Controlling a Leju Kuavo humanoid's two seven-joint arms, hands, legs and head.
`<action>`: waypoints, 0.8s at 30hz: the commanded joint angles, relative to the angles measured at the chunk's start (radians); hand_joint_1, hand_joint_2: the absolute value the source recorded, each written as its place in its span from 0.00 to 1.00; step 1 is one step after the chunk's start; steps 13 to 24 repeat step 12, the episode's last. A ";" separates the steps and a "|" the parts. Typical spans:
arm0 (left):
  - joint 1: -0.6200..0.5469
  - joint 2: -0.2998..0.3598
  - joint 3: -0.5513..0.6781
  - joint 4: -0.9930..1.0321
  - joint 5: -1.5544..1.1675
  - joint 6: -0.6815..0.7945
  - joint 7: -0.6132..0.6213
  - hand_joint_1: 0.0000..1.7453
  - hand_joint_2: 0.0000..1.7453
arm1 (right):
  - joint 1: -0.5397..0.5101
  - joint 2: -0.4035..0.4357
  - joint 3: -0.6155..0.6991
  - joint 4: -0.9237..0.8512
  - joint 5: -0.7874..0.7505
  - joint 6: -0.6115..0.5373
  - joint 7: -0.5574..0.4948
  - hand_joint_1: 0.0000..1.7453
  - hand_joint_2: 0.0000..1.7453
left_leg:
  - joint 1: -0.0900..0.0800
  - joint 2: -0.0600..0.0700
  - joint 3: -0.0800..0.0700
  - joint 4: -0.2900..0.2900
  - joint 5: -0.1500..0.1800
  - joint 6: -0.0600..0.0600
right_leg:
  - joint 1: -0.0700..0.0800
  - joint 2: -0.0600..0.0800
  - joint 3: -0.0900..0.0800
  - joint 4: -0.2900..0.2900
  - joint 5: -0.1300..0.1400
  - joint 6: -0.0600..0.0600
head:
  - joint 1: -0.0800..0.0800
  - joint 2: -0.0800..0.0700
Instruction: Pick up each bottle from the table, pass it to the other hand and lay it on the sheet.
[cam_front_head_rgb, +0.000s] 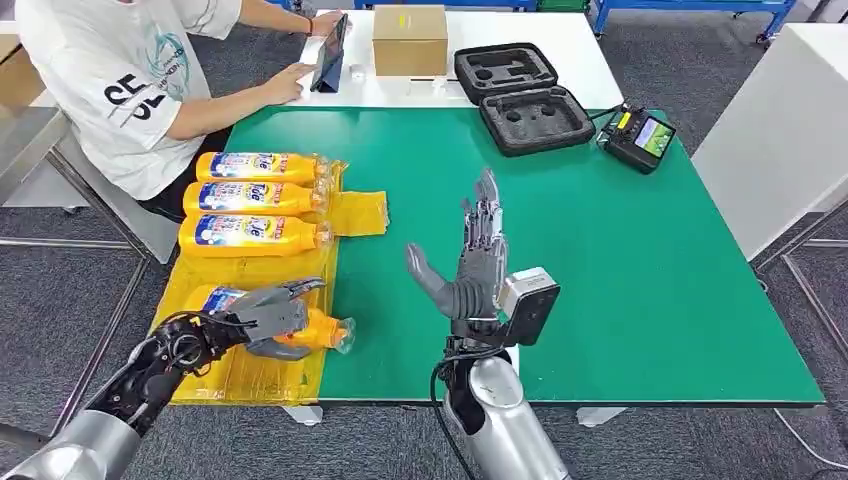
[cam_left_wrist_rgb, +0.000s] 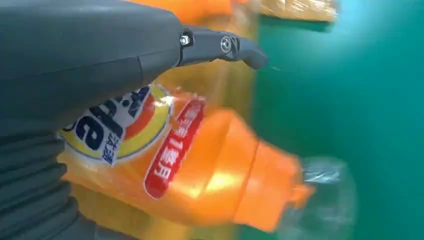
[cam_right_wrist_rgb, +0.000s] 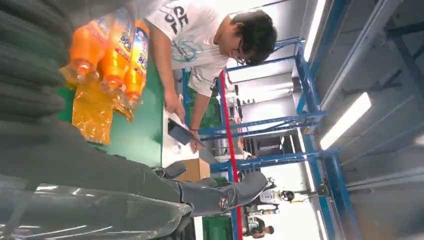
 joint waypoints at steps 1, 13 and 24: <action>0.106 -0.073 0.104 0.078 0.236 -0.116 0.042 0.00 0.00 | -0.056 -0.013 0.025 0.126 0.008 -0.007 -0.002 0.00 1.00 | -0.001 0.004 0.004 -0.003 0.000 0.000 | -0.001 0.004 0.002 -0.002 0.001 0.000 | 0.000 0.000; 0.103 -0.121 0.144 0.056 0.314 0.080 0.009 0.00 0.00 | -0.059 -0.018 0.038 0.134 0.025 -0.016 0.003 0.00 1.00 | 0.000 0.003 0.003 -0.002 -0.001 -0.001 | 0.000 0.004 0.001 -0.002 0.001 -0.001 | 0.000 0.000; 0.103 -0.121 0.144 0.056 0.314 0.080 0.009 0.00 0.00 | -0.059 -0.018 0.038 0.134 0.025 -0.016 0.003 0.00 1.00 | 0.000 0.003 0.003 -0.002 -0.001 -0.001 | 0.000 0.004 0.001 -0.002 0.001 -0.001 | 0.000 0.000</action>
